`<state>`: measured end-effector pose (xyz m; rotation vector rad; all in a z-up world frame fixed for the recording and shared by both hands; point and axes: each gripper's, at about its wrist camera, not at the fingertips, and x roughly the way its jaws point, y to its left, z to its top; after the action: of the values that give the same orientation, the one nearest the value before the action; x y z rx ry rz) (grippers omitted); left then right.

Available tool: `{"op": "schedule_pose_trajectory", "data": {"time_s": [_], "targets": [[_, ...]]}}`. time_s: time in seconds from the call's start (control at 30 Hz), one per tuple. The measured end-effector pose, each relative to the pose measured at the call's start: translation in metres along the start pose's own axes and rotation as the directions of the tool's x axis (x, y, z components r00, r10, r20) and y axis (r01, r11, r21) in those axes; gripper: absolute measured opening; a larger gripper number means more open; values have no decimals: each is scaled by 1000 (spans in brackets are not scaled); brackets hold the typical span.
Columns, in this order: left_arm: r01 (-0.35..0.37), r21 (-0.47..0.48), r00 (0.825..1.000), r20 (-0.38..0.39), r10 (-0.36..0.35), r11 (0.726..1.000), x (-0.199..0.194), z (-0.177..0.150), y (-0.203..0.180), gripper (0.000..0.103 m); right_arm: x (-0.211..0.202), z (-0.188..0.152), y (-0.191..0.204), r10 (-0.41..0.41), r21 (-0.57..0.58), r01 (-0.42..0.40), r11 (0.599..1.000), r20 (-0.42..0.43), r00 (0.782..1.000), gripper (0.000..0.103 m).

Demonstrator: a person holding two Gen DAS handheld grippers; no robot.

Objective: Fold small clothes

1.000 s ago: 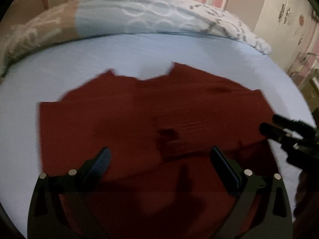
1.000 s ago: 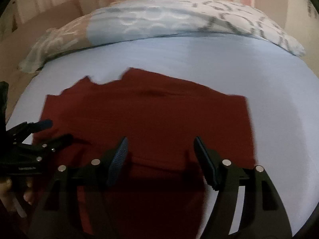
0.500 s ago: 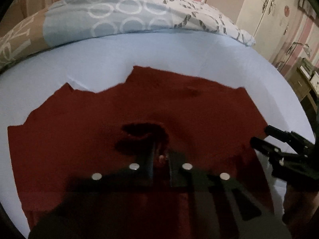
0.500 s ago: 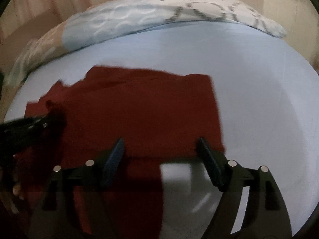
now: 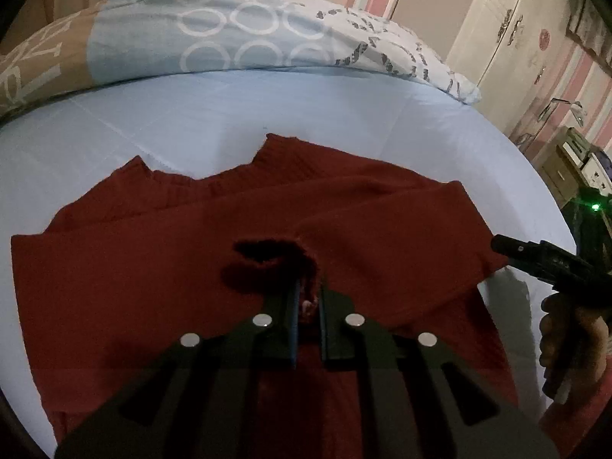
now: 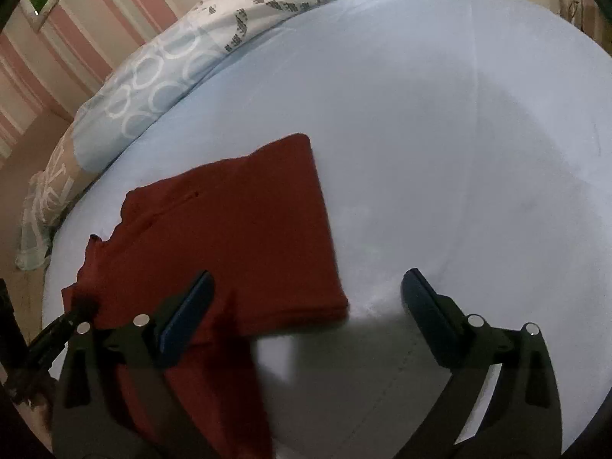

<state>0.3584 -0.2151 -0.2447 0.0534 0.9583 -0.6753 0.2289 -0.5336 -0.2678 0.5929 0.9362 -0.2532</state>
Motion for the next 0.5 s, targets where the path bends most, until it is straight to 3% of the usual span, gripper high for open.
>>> {"op": "schedule_pose_trajectory", "data": {"time_s": [0.03,0.1,0.13,0.17,0.23,0.33,0.5], "targets": [[9,4,1000,-2,-9,1000,0,-1,-1,7,1,-1,-2,14,7,-14,1000,-2,1000,98],[24,18,1000,-7,-24,1000,0,-1,-3,7,4,-2,-3,23,8,-23,1000,-13,1000,81],[25,32,1000,-5,-25,999,-1,-1,-5,7,6,-1,-1,20,-10,-20,1000,-24,1000,54],[29,37,1000,-5,-29,999,-1,-1,-6,7,11,0,2,7,-41,-8,999,-40,999,36],[58,32,998,-8,-58,998,0,0,-8,7,13,1,4,-11,-60,8,998,-44,999,34],[42,56,999,-2,-42,998,0,0,-12,7,9,3,6,-8,-76,6,997,-29,1000,27],[6,29,996,88,-9,1000,-27,7,7,7,-18,3,35,33,-169,-25,985,45,998,19]]}}
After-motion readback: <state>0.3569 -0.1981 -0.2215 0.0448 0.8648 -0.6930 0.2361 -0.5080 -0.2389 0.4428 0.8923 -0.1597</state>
